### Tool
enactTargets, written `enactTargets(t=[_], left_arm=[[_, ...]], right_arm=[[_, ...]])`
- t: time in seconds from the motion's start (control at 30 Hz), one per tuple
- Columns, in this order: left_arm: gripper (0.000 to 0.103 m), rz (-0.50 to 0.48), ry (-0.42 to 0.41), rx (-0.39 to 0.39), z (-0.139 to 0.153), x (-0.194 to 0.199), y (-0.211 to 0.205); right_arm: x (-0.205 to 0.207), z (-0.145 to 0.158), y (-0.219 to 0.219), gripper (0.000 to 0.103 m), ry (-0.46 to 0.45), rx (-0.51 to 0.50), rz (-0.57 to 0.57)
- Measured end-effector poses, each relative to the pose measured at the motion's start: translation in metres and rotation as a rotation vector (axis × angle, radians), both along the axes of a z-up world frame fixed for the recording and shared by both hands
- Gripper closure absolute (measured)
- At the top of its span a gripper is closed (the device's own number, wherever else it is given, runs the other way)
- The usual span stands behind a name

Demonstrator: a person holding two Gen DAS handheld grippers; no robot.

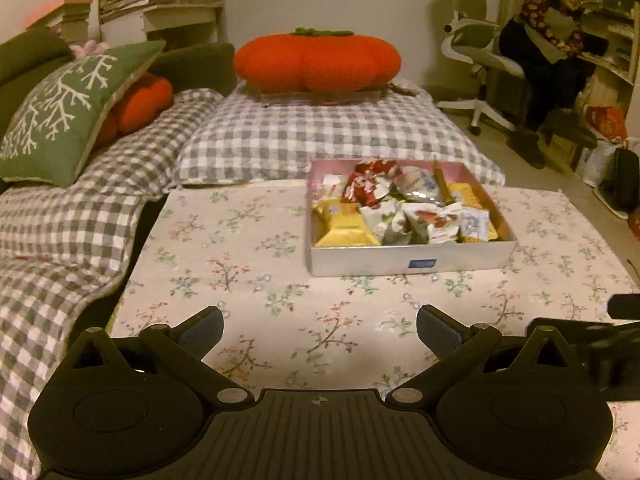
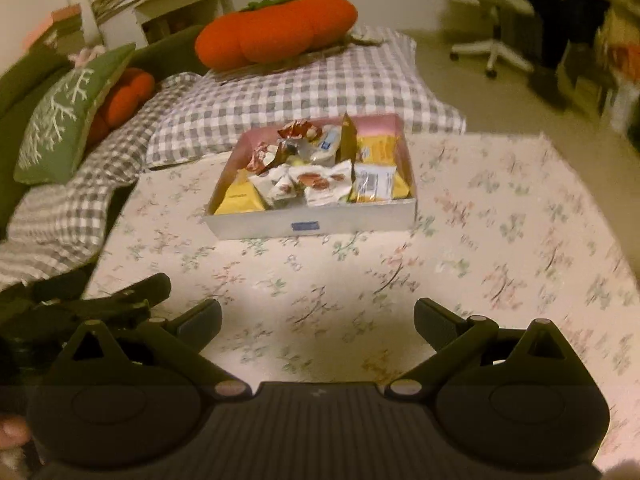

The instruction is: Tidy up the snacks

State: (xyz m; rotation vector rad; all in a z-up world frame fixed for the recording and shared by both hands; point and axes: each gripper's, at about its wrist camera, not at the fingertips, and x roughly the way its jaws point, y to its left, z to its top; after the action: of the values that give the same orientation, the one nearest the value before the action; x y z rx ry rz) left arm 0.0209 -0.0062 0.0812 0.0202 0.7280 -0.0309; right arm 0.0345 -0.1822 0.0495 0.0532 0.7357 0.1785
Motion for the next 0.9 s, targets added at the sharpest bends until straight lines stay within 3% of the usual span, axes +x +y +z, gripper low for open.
enactTargets(t=[0.2,0.9], left_arm=[[0.0,0.026,0.026,0.008,-0.0029,0.0014,-0.0024],[0.0,0.053,0.048,0.019,-0.0058,0.0006,-0.0066]], right_arm=[[-0.0031,-0.0013,0.0077,0.001,-0.03,-0.075,0.014],[-0.0023,-0.0041,0.0044,0.001,-0.002,-0.062,-0.021]])
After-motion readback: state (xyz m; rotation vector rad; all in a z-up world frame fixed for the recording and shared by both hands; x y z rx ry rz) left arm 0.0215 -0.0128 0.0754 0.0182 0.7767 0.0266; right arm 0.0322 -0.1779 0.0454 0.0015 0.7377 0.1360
